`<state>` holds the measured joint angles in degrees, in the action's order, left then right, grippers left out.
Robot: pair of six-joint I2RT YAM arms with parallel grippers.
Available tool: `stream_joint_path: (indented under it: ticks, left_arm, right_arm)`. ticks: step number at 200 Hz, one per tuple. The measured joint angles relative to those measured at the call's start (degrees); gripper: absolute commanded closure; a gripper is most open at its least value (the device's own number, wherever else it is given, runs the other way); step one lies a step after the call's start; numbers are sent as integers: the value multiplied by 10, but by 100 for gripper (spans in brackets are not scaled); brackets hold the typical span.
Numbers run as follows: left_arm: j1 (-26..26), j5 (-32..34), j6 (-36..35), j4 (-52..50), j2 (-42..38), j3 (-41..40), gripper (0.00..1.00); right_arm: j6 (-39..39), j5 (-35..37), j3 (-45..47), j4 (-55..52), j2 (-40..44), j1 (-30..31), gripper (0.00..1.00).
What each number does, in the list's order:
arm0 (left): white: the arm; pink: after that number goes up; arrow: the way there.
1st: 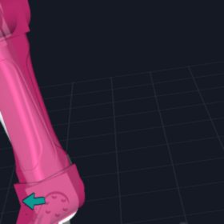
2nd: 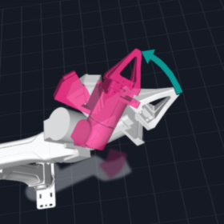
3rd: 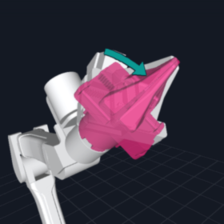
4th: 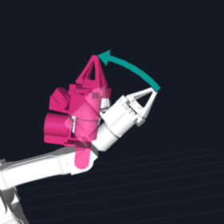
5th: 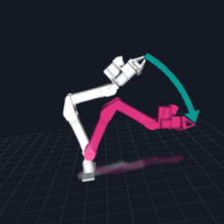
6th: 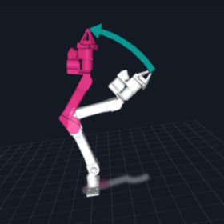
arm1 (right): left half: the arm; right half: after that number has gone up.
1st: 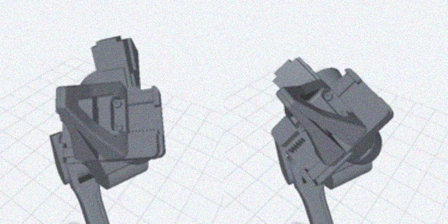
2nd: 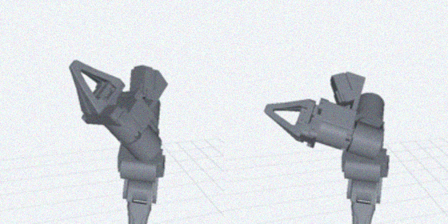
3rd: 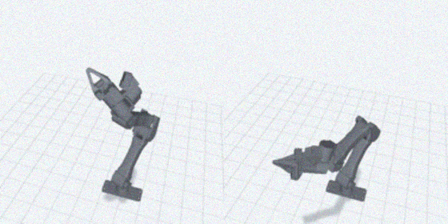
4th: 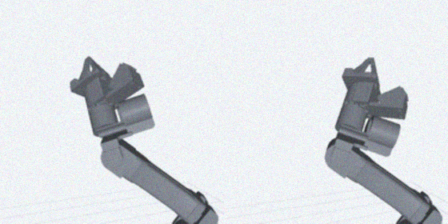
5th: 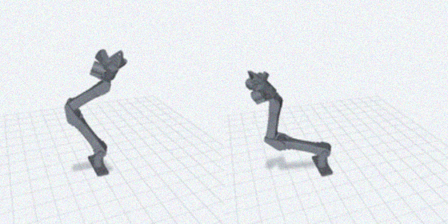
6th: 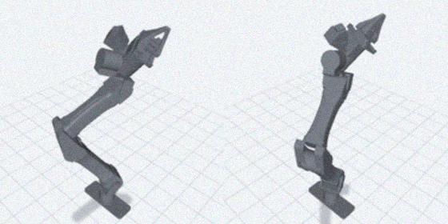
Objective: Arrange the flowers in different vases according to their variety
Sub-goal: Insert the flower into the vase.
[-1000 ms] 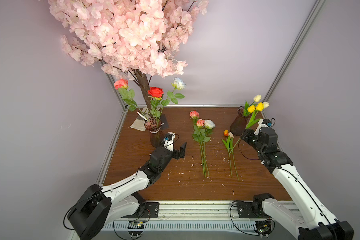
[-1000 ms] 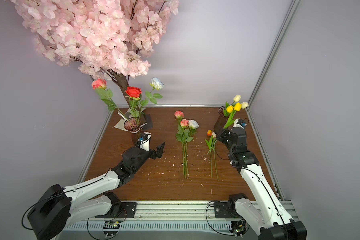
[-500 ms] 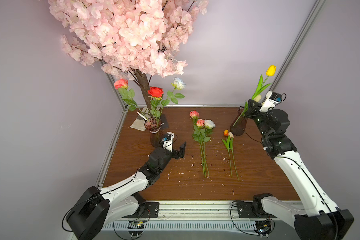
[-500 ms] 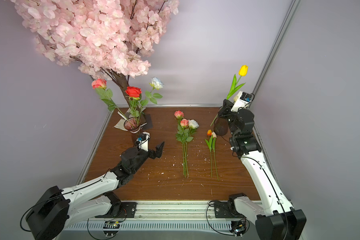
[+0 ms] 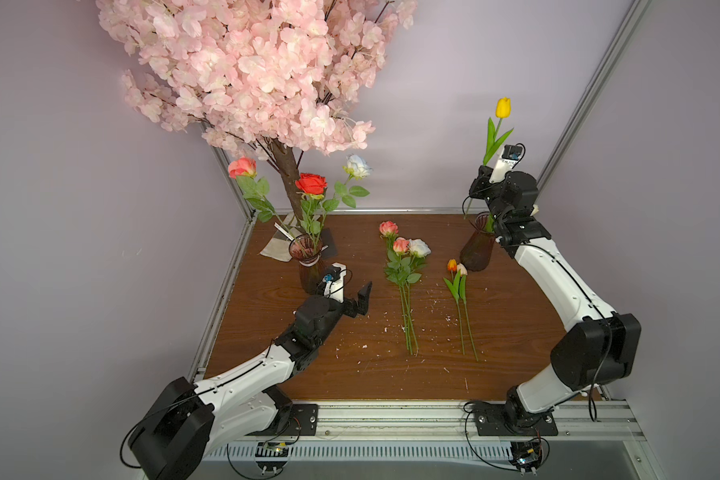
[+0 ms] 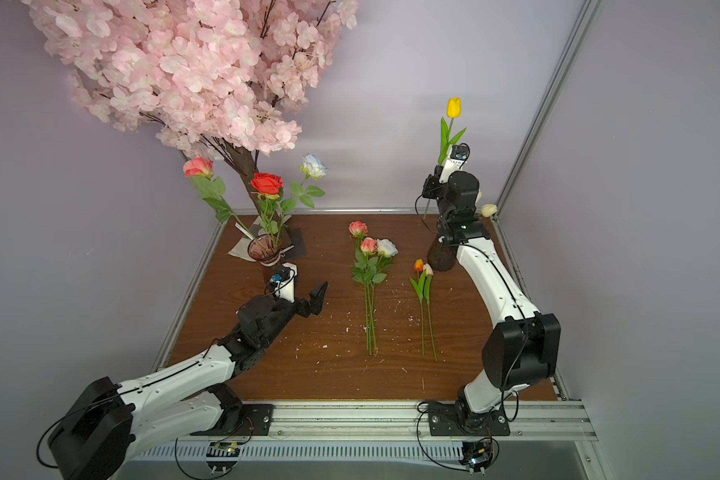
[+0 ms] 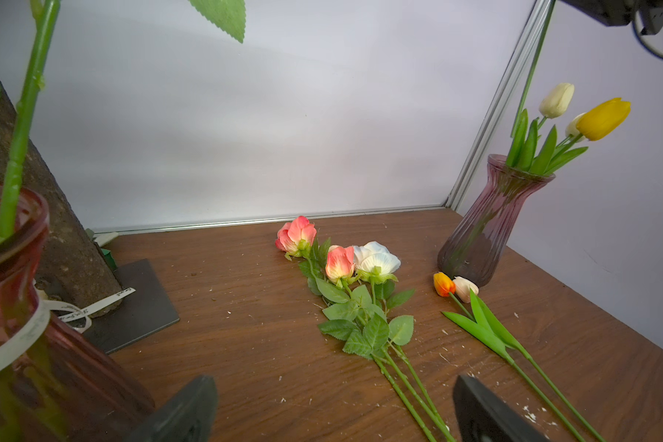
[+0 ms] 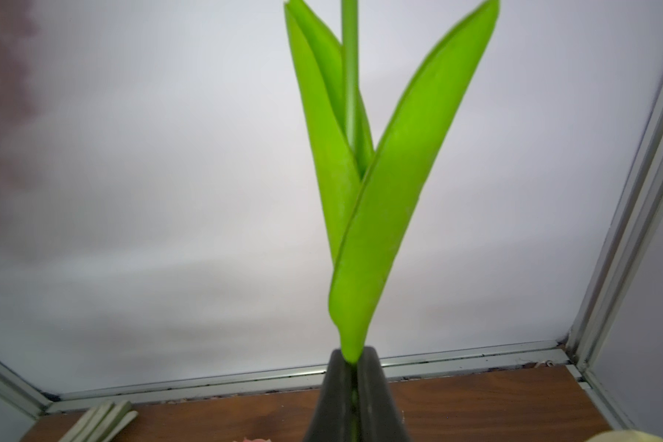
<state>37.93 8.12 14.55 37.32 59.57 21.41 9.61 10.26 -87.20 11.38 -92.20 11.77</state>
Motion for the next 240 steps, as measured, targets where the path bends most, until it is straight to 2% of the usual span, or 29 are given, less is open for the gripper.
stream_joint_path:
  ticks: [91,163,171,189,207,240]
  left_arm:
    - [0,0,-2,-3,-11,0,1]
    - [0,0,-5,-3,-20,0,1]
    - [0,0,-6,-3,-20,0,1]
    - [0,0,-7,-3,-20,0,1]
    - [0,-1,-8,-3,-20,0,1]
    - [0,-3,-10,-3,-14,0,1]
  right_arm:
    - [-160,56,28,61,-19,0,100]
    - [-198,65,113,111,-19,-2,100]
    - [-198,66,121,117,-19,-3,91]
    - [-199,69,134,120,-19,-3,59]
    - [-190,73,142,117,-15,-3,55]
    - [-153,61,155,80,35,-3,38]
